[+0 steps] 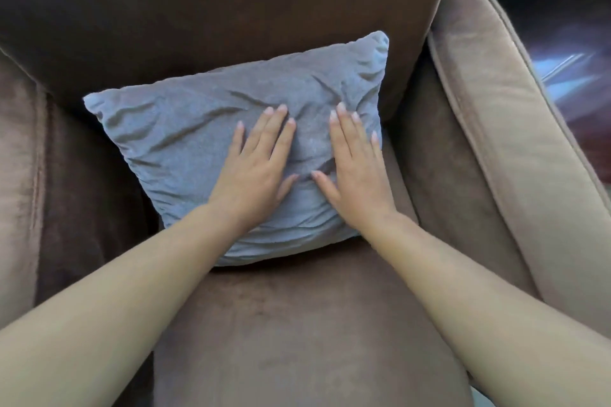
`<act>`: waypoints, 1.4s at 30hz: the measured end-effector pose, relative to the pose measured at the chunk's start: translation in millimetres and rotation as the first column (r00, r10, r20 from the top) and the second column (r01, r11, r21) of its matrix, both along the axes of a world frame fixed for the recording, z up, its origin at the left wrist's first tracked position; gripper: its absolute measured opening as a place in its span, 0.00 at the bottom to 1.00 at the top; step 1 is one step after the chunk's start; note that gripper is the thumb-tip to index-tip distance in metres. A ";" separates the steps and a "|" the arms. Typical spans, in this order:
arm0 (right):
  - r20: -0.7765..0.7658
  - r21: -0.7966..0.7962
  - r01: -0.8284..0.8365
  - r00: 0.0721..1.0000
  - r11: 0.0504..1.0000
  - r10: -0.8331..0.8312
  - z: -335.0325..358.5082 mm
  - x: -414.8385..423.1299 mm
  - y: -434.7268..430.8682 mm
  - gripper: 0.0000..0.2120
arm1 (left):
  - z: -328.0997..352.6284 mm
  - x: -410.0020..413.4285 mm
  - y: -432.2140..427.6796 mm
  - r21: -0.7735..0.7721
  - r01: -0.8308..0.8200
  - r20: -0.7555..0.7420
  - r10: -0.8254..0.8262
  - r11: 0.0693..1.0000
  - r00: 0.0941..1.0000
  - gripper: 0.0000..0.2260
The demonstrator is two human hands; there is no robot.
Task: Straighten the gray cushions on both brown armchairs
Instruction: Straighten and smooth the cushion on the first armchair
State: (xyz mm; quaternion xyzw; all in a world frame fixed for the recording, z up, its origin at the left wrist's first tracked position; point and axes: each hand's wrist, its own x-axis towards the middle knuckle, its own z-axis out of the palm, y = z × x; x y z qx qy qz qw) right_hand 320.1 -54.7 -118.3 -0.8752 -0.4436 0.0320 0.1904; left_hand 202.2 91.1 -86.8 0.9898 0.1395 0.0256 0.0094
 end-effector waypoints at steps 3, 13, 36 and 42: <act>-0.256 0.080 0.242 0.942 0.967 -0.214 -29.7 -31.9 -34.6 0.42 | 6.6 32.2 -9.4 0.055 0.248 -0.012 -0.247 0.967 0.969 0.32; -0.611 0.016 0.402 0.728 0.915 -0.310 -77.6 -63.1 -53.6 0.48 | 21.0 91.9 24.5 0.160 0.431 -0.362 -0.354 0.888 0.863 0.32; -0.587 -0.248 0.472 0.622 0.846 -0.519 -99.7 -42.8 -67.3 0.51 | 24.7 125.2 40.2 0.243 0.446 -0.342 -0.354 0.861 0.870 0.46; -0.628 -0.197 0.431 0.635 0.880 -0.451 -82.3 -31.8 -69.6 0.53 | 19.6 93.6 4.3 0.235 0.349 -0.165 -0.317 0.907 0.934 0.44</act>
